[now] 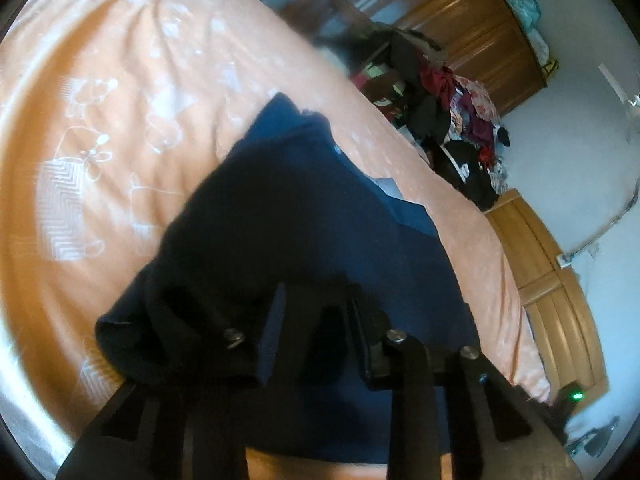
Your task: Fold small clothes
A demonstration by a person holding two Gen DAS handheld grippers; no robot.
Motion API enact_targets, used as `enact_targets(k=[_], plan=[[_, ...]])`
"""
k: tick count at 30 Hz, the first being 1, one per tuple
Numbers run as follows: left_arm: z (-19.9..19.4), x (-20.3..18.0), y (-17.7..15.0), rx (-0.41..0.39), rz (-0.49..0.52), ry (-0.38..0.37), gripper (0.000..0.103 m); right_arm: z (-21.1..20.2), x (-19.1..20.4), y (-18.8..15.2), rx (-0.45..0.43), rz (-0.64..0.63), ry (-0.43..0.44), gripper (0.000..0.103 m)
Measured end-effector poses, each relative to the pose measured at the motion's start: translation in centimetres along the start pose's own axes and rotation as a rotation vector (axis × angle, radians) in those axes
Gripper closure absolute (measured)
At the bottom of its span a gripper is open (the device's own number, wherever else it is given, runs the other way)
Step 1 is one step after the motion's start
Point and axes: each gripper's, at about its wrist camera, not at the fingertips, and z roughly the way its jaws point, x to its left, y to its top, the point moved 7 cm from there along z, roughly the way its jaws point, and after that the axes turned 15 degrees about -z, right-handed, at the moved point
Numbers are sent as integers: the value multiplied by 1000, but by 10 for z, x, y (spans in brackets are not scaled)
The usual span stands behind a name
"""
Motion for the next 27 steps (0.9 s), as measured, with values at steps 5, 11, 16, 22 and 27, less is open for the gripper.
enact_targets(k=[5,11,16,22,27], plan=[[1,-1,-1,0,13,-19,66,69,100,66,59,-164,268,69],[1,1,-1,-1,10,-39,66,216,162,69,327,-349,304,71],[4,1,-3,2,16,-38,65,278,153,56,476,-402,253,70],[5,-1,-3,3,11,-39,65,208,162,74,358,-469,232,70],[4,0,-3,5,18,-37,60,201,172,-16,419,-491,232,69]])
